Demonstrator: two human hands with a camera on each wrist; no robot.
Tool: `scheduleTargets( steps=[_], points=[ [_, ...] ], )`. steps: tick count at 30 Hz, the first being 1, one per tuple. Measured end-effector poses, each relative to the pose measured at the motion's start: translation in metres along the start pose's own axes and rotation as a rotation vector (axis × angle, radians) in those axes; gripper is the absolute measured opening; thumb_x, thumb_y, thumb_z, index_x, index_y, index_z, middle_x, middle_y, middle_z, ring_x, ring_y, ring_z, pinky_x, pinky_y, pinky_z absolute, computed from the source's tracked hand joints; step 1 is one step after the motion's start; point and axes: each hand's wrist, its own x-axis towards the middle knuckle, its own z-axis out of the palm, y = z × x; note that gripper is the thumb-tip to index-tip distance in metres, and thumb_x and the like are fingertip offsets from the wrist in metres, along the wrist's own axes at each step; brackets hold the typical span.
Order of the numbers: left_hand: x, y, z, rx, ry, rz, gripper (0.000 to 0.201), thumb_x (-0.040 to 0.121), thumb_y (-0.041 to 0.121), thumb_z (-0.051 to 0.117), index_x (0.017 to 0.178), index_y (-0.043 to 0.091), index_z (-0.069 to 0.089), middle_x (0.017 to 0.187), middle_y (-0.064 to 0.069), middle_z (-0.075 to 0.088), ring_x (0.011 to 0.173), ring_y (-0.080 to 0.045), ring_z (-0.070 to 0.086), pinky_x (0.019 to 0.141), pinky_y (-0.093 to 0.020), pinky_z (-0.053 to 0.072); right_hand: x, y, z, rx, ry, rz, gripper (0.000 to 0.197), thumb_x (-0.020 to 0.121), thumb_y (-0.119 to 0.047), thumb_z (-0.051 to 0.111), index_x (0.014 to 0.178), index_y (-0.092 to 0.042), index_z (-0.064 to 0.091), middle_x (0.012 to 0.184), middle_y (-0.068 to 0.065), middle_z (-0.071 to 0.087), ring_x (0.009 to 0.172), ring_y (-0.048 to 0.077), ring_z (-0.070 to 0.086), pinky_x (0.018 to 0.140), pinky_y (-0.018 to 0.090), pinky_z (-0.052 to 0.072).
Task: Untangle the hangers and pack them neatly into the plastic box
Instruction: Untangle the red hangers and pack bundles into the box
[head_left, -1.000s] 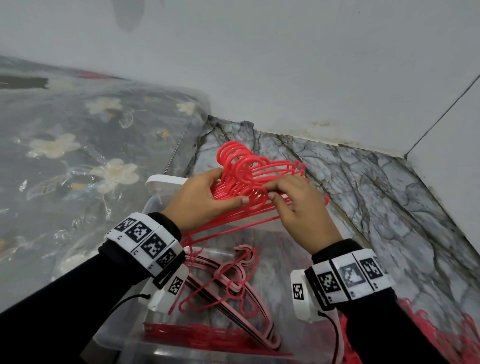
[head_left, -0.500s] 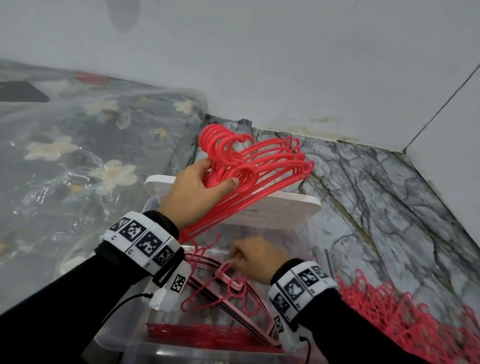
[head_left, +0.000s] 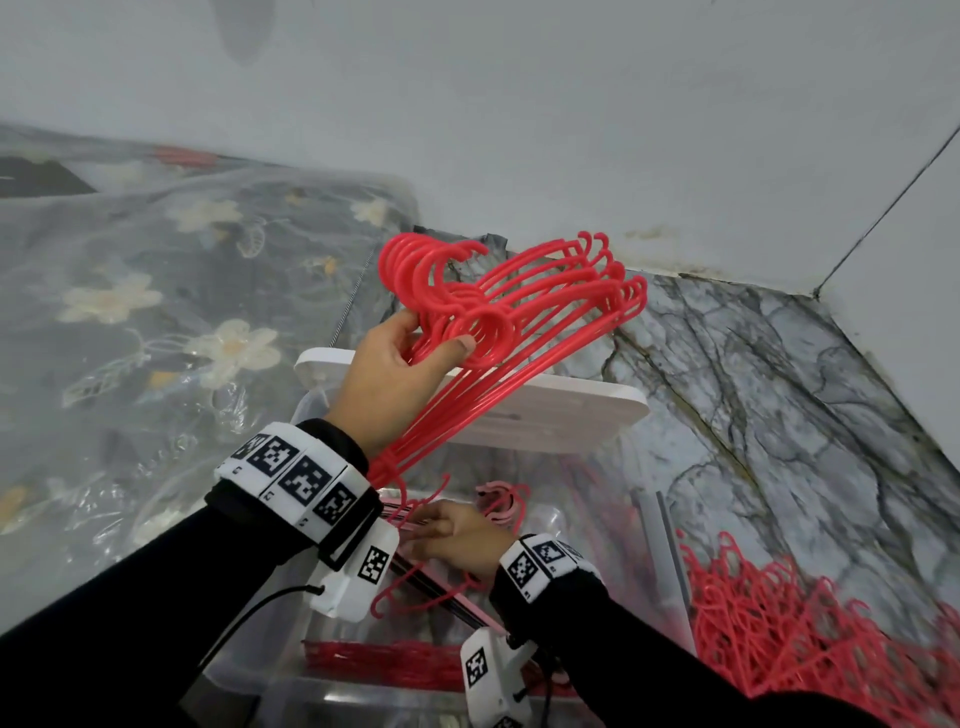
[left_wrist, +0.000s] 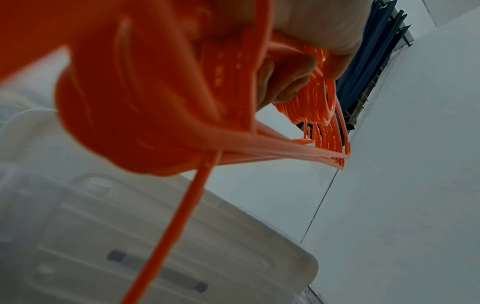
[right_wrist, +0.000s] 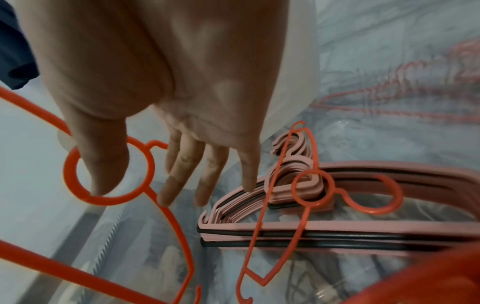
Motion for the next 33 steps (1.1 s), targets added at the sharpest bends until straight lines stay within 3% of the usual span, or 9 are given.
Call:
scheduleTargets(
  steps=[3,7,10,12,15,19,22,26,33],
  points=[
    [0.001,0.001,0.001,-0.059,0.008,-0.016,0.009,0.086,0.021,0.065,0.091,0.026,0.06,0.052,0.022,0.056,0.043,0.007,0.049,0.042,-0.002,0.033,0.002,-0.004,0.0,-0.043,0.042,-0.008,0.059,0.083,-0.011,0.07,0.135,-0.003,0.043,0.102,0.0,0.063,0.097,0.015,0.06,0.082,0.025,0.047],
    [0.002,0.0,0.0,-0.16,0.028,-0.045,0.021,0.073,0.041,0.066,0.09,0.03,0.064,0.052,0.015,0.045,0.039,-0.001,0.034,0.038,-0.008,0.028,0.005,-0.006,0.0,-0.051,-0.06,-0.014,0.063,0.087,-0.018,0.066,0.141,-0.011,0.036,0.141,0.003,0.047,0.129,0.017,0.046,0.108,0.037,0.039],
    [0.001,0.0,0.001,-0.177,0.019,-0.044,0.02,0.074,0.041,0.065,0.091,0.031,0.063,0.05,0.015,0.045,0.039,-0.001,0.033,0.037,-0.009,0.029,0.005,-0.008,0.001,0.09,-0.128,-0.06,0.051,0.09,-0.002,0.059,0.136,-0.001,0.038,0.12,0.004,0.057,0.104,0.007,0.057,0.078,0.011,0.047],
    [0.001,0.0,0.002,-0.156,0.025,-0.03,0.016,0.08,0.033,0.064,0.094,0.027,0.061,0.048,0.016,0.049,0.038,0.0,0.036,0.038,-0.007,0.03,0.003,-0.011,0.001,0.134,-0.102,-0.096,0.043,0.089,0.005,0.056,0.13,0.006,0.042,0.107,0.005,0.058,0.088,0.004,0.057,0.067,0.008,0.047],
    [0.002,0.001,0.0,-0.106,0.036,0.012,0.009,0.09,0.015,0.061,0.097,0.02,0.059,0.049,0.02,0.054,0.04,0.006,0.046,0.042,-0.002,0.032,0.0,-0.015,-0.003,0.105,-0.041,-0.126,0.019,0.088,0.007,0.057,0.102,-0.006,0.057,0.098,0.008,0.059,0.086,0.01,0.056,0.087,0.019,0.046],
    [0.004,0.003,-0.008,-0.031,0.085,0.043,0.011,0.089,0.011,0.063,0.097,0.017,0.059,0.05,0.022,0.057,0.044,0.008,0.05,0.044,-0.002,0.034,-0.01,-0.03,-0.03,-0.192,0.196,-0.173,0.018,0.09,-0.003,0.059,0.077,-0.015,0.055,0.075,0.005,0.058,0.068,0.012,0.052,0.071,0.022,0.042],
    [0.007,0.004,-0.014,0.012,0.125,0.056,0.014,0.086,0.015,0.068,0.094,0.022,0.059,0.058,0.02,0.063,0.047,0.008,0.054,0.045,-0.005,0.038,-0.023,-0.047,-0.055,-0.433,0.376,-0.262,0.007,0.089,-0.006,0.061,0.084,-0.001,0.061,0.072,0.012,0.053,0.067,0.016,0.048,0.066,0.027,0.037],
    [0.011,0.002,-0.021,0.059,0.13,0.044,0.017,0.083,0.024,0.072,0.092,0.027,0.058,0.061,0.018,0.065,0.043,0.0,0.053,0.042,-0.015,0.042,-0.045,-0.066,-0.082,-0.55,0.509,-0.332,0.008,0.086,-0.01,0.066,0.086,-0.002,0.065,0.076,0.019,0.062,0.071,0.019,0.052,0.067,0.029,0.039],
    [0.012,-0.005,-0.02,0.153,0.149,0.024,0.029,0.073,0.047,0.072,0.094,0.031,0.061,0.086,0.007,0.071,0.078,-0.013,0.069,0.075,-0.037,0.056,-0.052,-0.064,-0.095,-0.511,0.502,-0.315,0.007,0.085,-0.006,0.067,0.087,0.0,0.067,0.075,0.022,0.064,0.071,0.028,0.061,0.082,0.041,0.05]
  ],
)
